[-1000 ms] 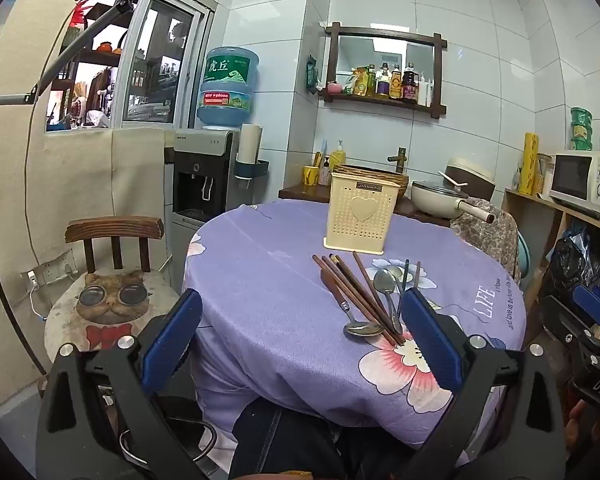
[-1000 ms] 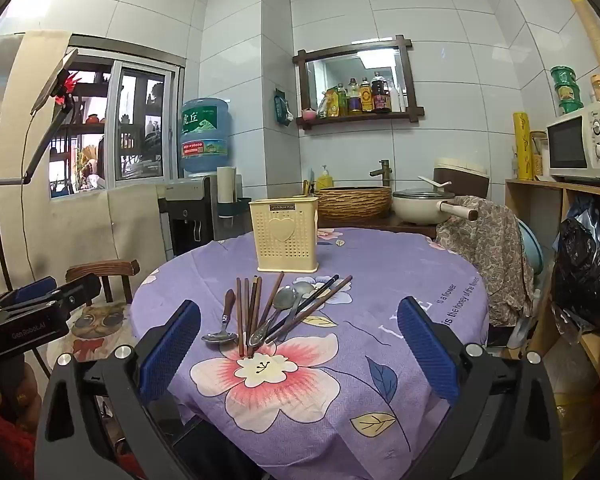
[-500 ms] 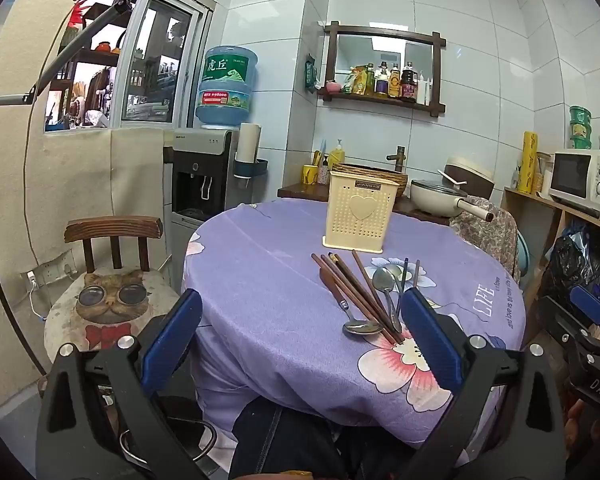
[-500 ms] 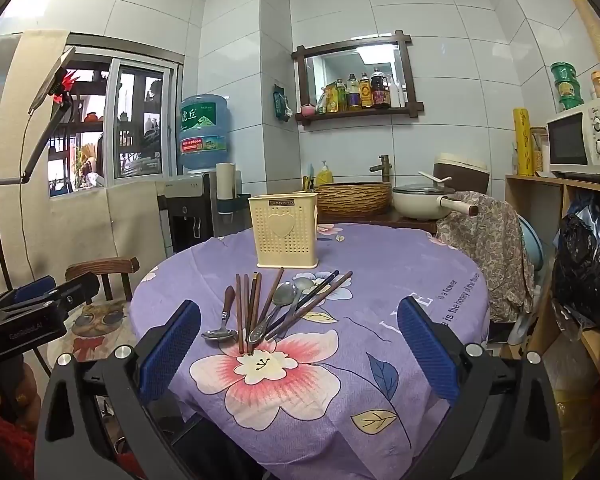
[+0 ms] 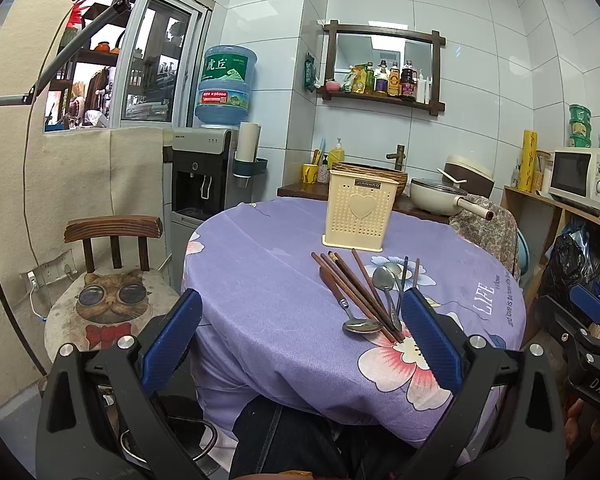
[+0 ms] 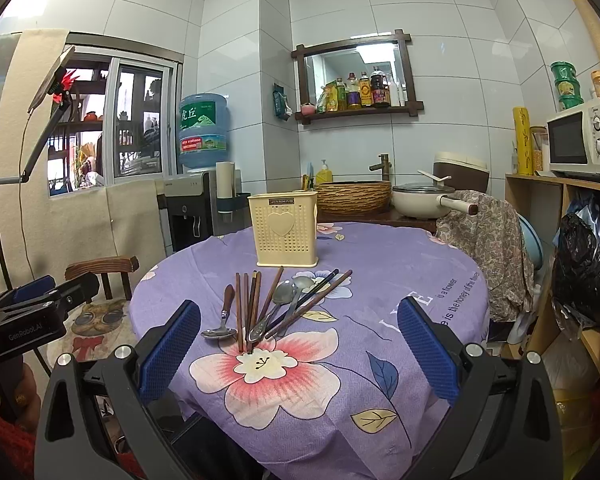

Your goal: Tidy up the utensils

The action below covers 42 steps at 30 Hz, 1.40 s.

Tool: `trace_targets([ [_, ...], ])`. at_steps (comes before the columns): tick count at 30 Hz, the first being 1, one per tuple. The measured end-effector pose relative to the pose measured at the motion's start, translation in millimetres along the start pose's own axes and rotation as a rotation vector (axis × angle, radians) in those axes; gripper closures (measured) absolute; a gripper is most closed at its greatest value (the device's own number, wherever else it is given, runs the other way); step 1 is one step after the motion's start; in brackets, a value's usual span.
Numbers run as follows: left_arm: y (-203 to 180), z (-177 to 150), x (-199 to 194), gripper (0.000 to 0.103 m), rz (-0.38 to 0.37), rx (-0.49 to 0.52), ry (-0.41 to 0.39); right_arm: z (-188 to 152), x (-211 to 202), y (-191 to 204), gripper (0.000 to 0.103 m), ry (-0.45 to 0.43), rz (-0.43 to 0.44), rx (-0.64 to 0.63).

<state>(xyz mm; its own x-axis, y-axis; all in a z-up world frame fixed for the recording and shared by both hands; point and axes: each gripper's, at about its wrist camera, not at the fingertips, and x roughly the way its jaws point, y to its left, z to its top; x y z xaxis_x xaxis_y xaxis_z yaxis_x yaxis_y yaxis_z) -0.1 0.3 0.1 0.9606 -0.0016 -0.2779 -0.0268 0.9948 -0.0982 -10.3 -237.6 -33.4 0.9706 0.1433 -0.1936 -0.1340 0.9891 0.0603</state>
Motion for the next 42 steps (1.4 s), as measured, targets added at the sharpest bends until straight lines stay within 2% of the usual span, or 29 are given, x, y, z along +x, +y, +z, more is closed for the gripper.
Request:
trace_targets([
  [42,2.2,-5.6,4.5,0.005,0.000,0.003,0.009,-0.8,1.1,0.4,0.006,0.007,0.000,0.001],
])
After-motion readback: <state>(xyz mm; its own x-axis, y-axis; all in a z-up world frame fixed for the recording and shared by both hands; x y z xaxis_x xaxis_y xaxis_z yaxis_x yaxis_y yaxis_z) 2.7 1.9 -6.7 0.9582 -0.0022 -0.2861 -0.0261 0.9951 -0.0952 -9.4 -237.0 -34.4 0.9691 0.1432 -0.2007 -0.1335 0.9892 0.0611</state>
